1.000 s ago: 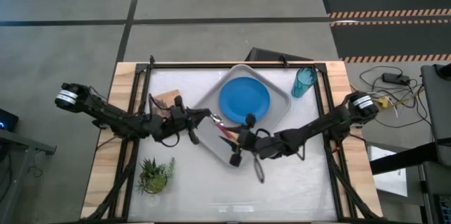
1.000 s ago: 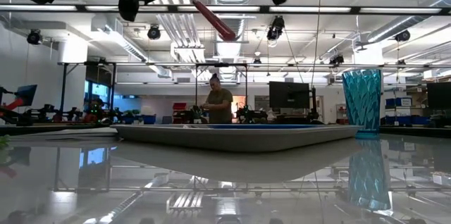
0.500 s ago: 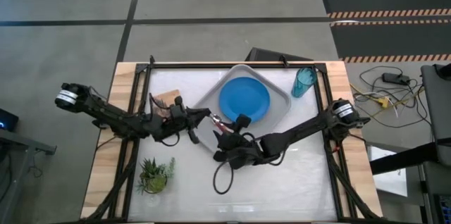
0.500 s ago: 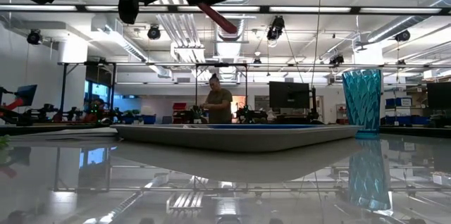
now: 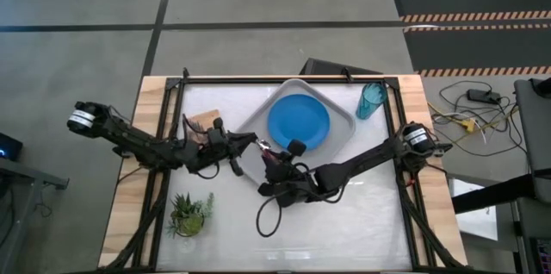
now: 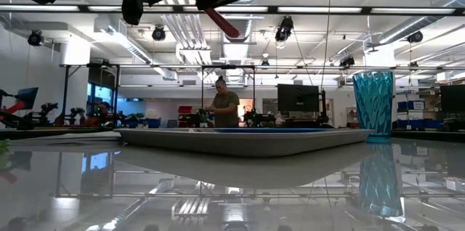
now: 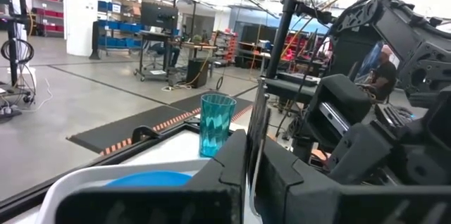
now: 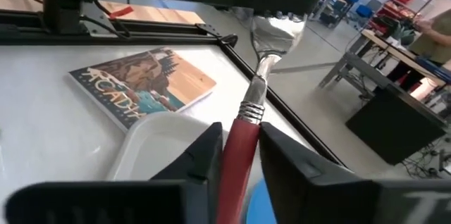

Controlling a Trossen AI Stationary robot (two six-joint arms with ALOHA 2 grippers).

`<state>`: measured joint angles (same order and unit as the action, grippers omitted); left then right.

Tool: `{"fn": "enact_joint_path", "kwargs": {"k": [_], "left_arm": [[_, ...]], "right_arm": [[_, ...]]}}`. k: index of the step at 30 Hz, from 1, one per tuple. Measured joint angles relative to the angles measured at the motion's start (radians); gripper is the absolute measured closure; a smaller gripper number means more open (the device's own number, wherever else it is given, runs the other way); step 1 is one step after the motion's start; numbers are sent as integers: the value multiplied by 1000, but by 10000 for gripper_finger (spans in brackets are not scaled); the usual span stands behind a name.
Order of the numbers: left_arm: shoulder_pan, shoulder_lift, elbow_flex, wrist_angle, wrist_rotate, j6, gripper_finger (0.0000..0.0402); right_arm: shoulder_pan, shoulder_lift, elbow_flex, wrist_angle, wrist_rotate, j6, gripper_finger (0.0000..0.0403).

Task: Pick and place plate/cup/fork/spoon on tray
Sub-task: Put the pink fork on the gray serving tray to the left of the blue plate

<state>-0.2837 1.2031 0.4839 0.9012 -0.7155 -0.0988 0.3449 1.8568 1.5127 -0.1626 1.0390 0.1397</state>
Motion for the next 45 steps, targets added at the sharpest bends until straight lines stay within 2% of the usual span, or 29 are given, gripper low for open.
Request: {"fn": "enact_joint_path", "kwargs": {"k": [5,14,22,26,36,40,45], "left_arm": [[-1,-1,0,1,-2,2,401],[-1,-2,0,-4,0,3,401],[-1,-11,0,-39,11,7,398],[-1,-30,0,-81,18,22,366],[-2,-108,0,-212,28,1,249],[-7,-160,0,-272,28,1,228],[-26,-215,-2,-316,28,-1,224]], "right_arm": [[-6,-2,-1,-17,11,8,364],[-7,-4,-1,-36,1,33,367],[-12,-42,-1,-112,-83,117,369],[-19,-55,-1,-141,-160,165,373],[-48,-56,-2,-188,-311,261,395],[-58,-47,-7,-215,-407,364,396],[-57,-8,-53,-235,-458,494,396]]}}
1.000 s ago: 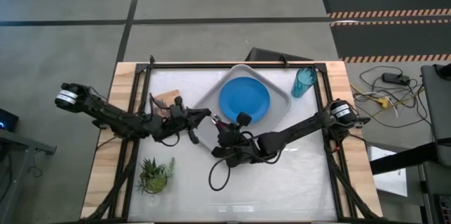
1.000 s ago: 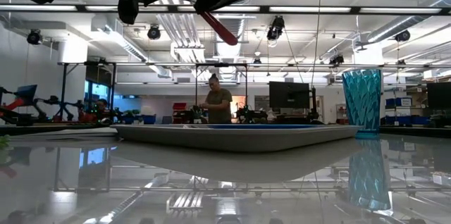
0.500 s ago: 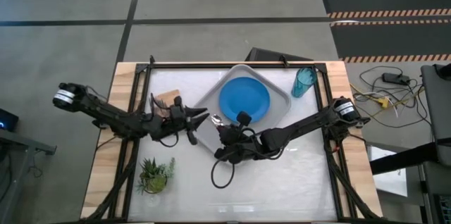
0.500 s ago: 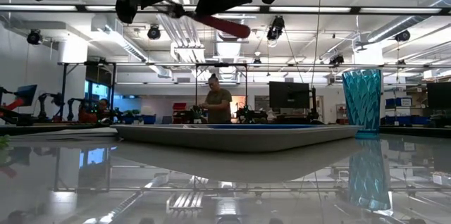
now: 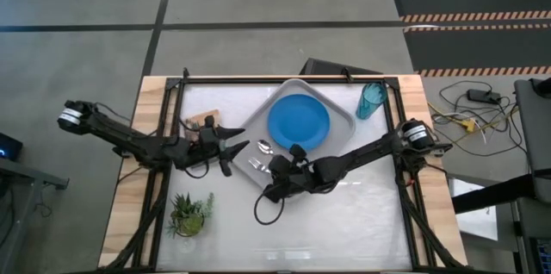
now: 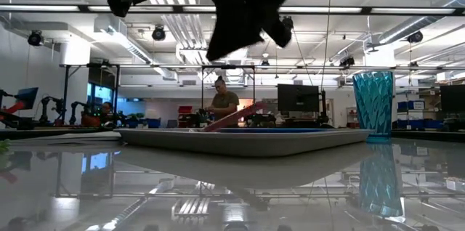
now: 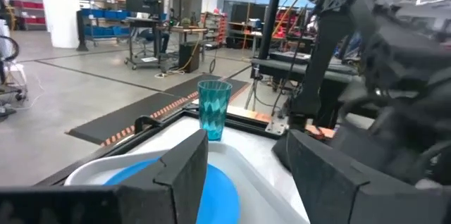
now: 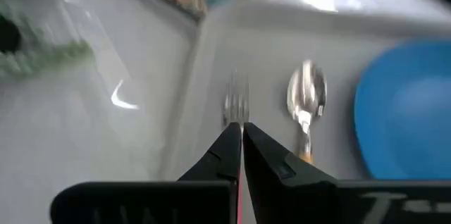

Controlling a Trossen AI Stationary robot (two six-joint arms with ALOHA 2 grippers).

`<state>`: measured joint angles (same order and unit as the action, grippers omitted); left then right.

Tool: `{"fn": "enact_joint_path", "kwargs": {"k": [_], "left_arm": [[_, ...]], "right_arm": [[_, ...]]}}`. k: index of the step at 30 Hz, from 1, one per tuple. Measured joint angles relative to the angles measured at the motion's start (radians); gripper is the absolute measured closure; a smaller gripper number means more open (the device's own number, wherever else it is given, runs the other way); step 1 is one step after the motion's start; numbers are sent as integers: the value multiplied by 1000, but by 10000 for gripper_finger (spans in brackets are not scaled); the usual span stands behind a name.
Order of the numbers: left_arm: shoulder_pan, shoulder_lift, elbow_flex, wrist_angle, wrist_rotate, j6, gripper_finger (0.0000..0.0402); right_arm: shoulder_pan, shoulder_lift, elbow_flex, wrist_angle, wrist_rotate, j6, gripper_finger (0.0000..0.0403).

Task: Pick and place plate/cup/fork/spoon on tray
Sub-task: Put the pink fork on the gray serving tray to the left of the blue plate

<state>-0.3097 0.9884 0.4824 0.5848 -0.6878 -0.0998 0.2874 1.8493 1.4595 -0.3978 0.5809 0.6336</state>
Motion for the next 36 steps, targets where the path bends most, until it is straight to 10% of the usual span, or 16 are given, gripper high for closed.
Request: {"fn": "enact_joint_path", "kwargs": {"k": [8,15,36], "left_arm": [[-22,-30,-3,-115,1,1,224],[-21,-27,-4,-208,2,-21,224],[-20,-92,-13,-203,-85,-24,223]], "right_arm": [[-1,6,-19,-80,-45,72,395],[-4,12,-22,-75,-335,36,394],[-124,90,-72,205,-350,-69,394]]}}
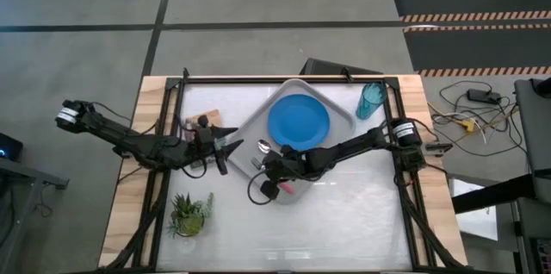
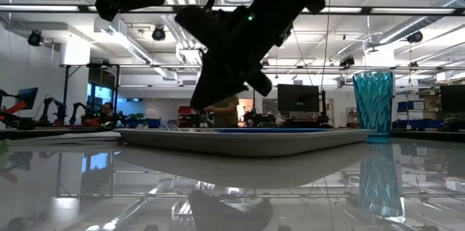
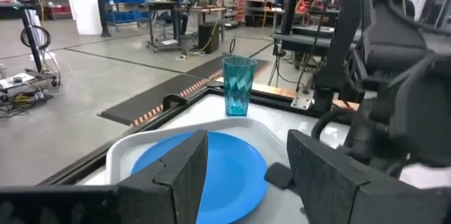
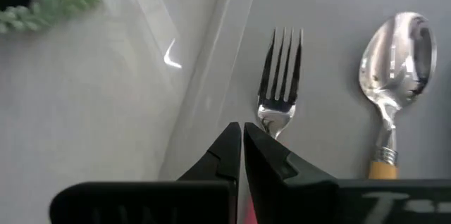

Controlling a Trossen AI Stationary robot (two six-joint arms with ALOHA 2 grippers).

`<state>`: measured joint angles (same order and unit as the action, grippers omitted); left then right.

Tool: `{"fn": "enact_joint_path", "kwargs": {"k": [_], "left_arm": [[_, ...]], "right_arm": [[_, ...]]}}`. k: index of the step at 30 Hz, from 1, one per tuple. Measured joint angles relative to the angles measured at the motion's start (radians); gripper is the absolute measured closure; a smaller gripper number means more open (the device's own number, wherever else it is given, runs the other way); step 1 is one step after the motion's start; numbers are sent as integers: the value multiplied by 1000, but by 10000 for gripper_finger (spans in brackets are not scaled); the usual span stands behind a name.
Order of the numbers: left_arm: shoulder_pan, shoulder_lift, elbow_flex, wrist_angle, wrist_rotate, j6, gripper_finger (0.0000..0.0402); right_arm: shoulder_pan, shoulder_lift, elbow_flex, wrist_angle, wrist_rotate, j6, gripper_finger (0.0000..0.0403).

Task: Pick and place plate/cup/fork/spoon on tray
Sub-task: Put the pink fork on the gray serving tray to the left of the blue plate

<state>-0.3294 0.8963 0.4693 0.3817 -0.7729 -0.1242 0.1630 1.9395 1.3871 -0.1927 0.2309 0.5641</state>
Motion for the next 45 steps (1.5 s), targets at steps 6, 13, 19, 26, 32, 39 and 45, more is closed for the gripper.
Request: {"fn": "enact_joint_path", "kwargs": {"k": [6,13,19,26,32,39,45], "left_arm": [[0,-59,-50,1,-1,-2,223],[-1,-111,-72,1,-3,-20,223],[-1,-114,-89,1,-2,-25,223],[0,-127,-98,2,-3,-27,223],[0,-131,-101,3,-2,-27,223],[0,-132,-104,3,-2,-27,223],[0,-132,-105,3,-2,-27,223]], "right_arm": [[-26,81,79,-28,3,-52,394],[-62,121,131,-63,5,-87,394],[-65,142,131,-60,5,-126,394],[-63,171,131,-55,11,-133,394],[-65,172,132,-59,93,-136,394],[-65,171,146,-59,110,-167,394],[-59,170,193,-134,104,-181,394]]}}
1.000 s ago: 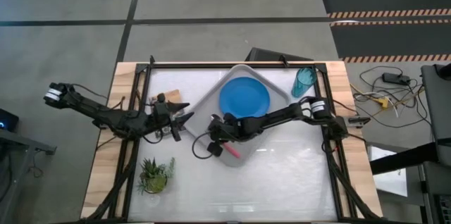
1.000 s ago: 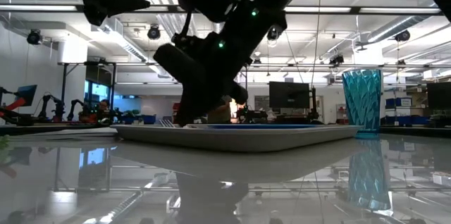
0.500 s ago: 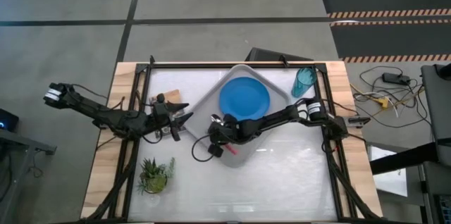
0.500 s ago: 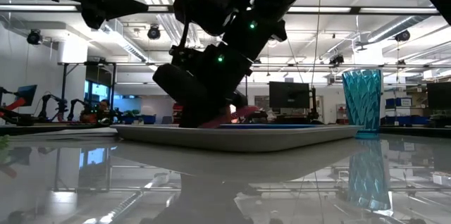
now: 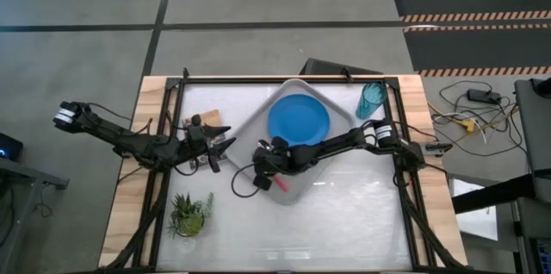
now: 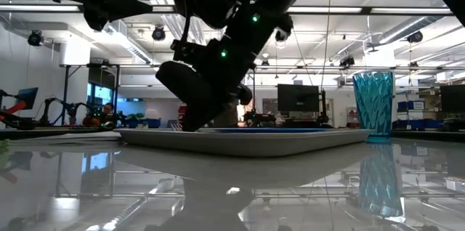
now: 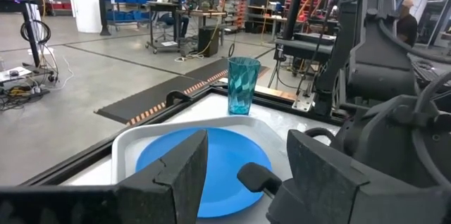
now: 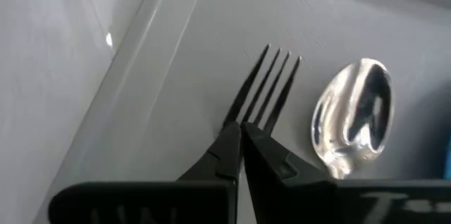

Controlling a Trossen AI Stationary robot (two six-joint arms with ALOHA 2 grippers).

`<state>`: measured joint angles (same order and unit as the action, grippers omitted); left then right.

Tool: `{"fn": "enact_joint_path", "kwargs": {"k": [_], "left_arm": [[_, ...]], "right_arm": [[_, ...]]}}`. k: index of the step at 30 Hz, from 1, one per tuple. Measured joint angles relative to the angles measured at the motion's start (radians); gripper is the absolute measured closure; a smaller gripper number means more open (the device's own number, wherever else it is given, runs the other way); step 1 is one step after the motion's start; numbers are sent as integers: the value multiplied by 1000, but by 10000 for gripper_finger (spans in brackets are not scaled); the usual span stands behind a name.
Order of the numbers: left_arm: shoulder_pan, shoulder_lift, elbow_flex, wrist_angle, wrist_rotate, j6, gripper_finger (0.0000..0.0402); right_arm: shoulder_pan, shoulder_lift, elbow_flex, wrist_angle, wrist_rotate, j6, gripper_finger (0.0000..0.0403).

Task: Pick and place plate/cup/fork/spoon on tray
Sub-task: Put the pink fork on the gray serving tray to the left of the blue plate, then put the blue cup on the gray serving tray to the left of the blue plate

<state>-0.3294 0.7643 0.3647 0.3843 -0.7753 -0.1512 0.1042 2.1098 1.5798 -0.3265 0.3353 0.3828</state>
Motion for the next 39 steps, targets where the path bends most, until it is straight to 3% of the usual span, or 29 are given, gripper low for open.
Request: {"fn": "enact_joint_path", "kwargs": {"k": [10,23,39], "left_arm": [[0,1,-6,0,0,-1,224],[0,-1,-11,17,0,-4,224],[0,1,-11,26,1,-3,224]], "right_arm": [[67,-1,107,-231,-134,-16,394],[107,-2,82,-387,-125,45,394],[108,-45,80,-412,-118,66,394]]}}
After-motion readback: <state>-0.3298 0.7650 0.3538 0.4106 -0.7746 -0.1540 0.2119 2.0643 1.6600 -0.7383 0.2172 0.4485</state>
